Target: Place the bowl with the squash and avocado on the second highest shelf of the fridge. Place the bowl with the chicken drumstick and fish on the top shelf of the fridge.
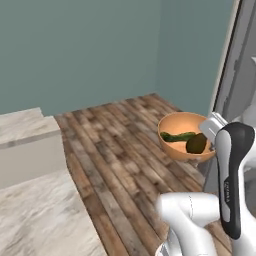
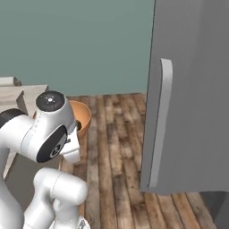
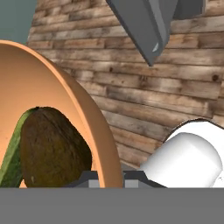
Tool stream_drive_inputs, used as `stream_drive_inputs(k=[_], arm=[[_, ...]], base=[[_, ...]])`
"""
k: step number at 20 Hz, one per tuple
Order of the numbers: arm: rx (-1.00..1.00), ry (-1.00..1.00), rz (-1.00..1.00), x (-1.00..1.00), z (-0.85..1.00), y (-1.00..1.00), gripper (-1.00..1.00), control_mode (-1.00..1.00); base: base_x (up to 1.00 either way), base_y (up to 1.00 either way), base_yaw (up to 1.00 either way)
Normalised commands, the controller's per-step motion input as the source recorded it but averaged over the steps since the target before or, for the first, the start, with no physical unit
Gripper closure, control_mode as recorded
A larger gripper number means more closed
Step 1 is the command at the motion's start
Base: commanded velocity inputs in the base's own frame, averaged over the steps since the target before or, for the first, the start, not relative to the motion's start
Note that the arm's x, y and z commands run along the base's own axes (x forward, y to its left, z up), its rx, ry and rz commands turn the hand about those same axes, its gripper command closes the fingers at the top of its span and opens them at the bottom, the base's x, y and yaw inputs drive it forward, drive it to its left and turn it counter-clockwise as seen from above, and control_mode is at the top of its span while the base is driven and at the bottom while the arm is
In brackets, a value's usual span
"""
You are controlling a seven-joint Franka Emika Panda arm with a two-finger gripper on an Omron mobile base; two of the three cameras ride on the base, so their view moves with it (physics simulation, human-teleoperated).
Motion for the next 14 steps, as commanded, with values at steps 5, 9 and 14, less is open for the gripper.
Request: stream_drive_inputs(k=[5,9,14], arm=[[0.00,0.00,0.00,0.00,0.00,0.00,1.00,1.00],[0.00,0.00,0.00,0.00,0.00,0.00,1.00,1.00],[0.00,0.00,0.00,0.00,0.00,0.00,1.00,1.00]], base=[[0.89,0.48,0.02],[0.99,0.58,0.00],[1.00,0.43,0.00]])
